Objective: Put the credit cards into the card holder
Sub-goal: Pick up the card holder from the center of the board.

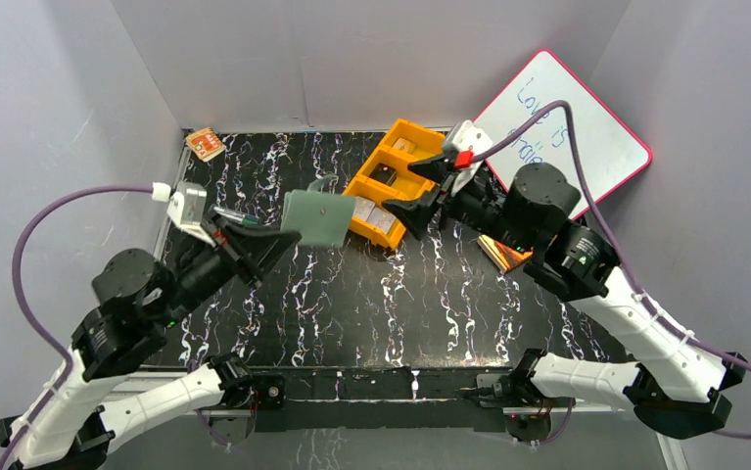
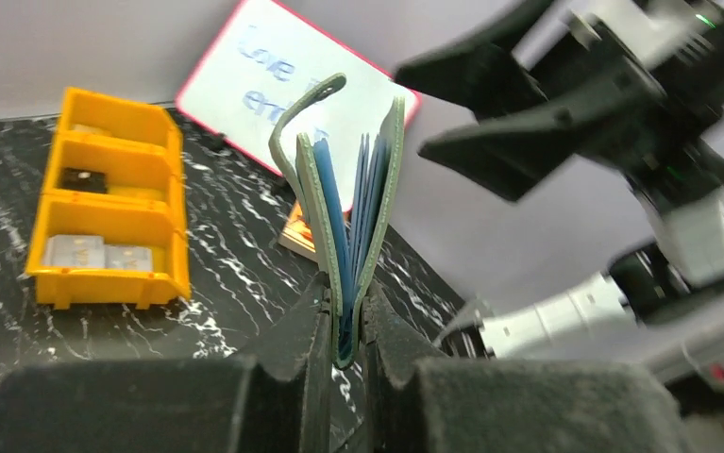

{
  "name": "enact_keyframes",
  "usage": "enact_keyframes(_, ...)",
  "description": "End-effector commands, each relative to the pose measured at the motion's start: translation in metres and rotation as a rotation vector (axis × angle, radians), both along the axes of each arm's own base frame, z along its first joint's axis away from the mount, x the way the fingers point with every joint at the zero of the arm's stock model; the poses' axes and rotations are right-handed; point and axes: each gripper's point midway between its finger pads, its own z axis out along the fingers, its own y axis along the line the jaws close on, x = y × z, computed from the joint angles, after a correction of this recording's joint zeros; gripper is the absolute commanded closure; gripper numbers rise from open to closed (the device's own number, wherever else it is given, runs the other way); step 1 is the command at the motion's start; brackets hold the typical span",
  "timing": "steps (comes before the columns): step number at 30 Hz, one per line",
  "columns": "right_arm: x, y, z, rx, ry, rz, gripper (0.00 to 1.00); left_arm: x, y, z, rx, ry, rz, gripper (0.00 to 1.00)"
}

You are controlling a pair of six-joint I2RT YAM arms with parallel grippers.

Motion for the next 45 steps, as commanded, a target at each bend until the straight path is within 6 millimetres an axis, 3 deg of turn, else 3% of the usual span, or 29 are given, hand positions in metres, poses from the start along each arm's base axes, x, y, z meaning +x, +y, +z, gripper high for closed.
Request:
enact_keyframes(1, -0.077, 0.018, 0.001, 0.151, 0.301, 0.461, 0.19, -0.058, -0.005, -0.001, 0.062, -0.142, -0.295, 1.00)
enact_keyframes(4, -0.103, 0.020, 0.003, 0.235, 0.406, 0.602, 0.15, -0.074, 0.003, 0.013, 0.035, -0.212, -0.341, 1.00)
enact_keyframes(5, -0.110, 0.021, 0.001, 0.253, 0.433, 0.648, 0.09, -0.078, 0.005, 0.018, 0.030, -0.231, -0.350, 1.00)
enact_keyframes(8, -0.126, 0.023, 0.008, 0.312, 0.481, 0.763, 0.02, -0.085, 0.006, 0.029, 0.030, -0.271, -0.384, 1.00)
enact_keyframes(19, -0.125, 0.040, 0.011, 0.405, 0.582, 0.872, 0.05, -0.091, -0.020, 0.042, 0.013, -0.302, -0.500, 1.00)
enact_keyframes(22, -0.123, 0.043, 0.010, 0.424, 0.591, 0.880, 0.12, -0.089, -0.023, 0.042, 0.013, -0.303, -0.504, 1.00)
enact_keyframes(25, -0.123, 0.043, 0.009, 0.428, 0.598, 0.889, 0.25, -0.087, -0.025, 0.042, 0.013, -0.302, -0.500, 1.00)
enact_keyframes(32, -0.126, 0.040, 0.014, 0.453, 0.592, 0.905, 0.82, -0.084, -0.029, 0.040, -0.004, -0.282, -0.493, 1.00)
enact_keyframes(34, -0.126, 0.039, 0.017, 0.466, 0.584, 0.904, 0.97, -0.084, -0.032, 0.038, -0.019, -0.266, -0.501, 0.80)
enact_keyframes(36, -0.124, 0.036, 0.021, 0.497, 0.569, 0.886, 1.00, -0.084, -0.035, 0.036, -0.046, -0.252, -0.513, 0.49)
enact_keyframes(38, -0.121, 0.035, 0.023, 0.526, 0.558, 0.865, 1.00, -0.083, -0.038, 0.035, -0.090, -0.235, -0.513, 0.32)
enact_keyframes(41, -0.117, 0.033, 0.027, 0.557, 0.542, 0.835, 1.00, -0.077, -0.045, 0.028, -0.124, -0.204, -0.508, 0.21)
enact_keyframes(45, -0.113, 0.033, 0.027, 0.573, 0.540, 0.815, 1.00, -0.065, -0.056, 0.022, -0.141, -0.169, -0.487, 0.19)
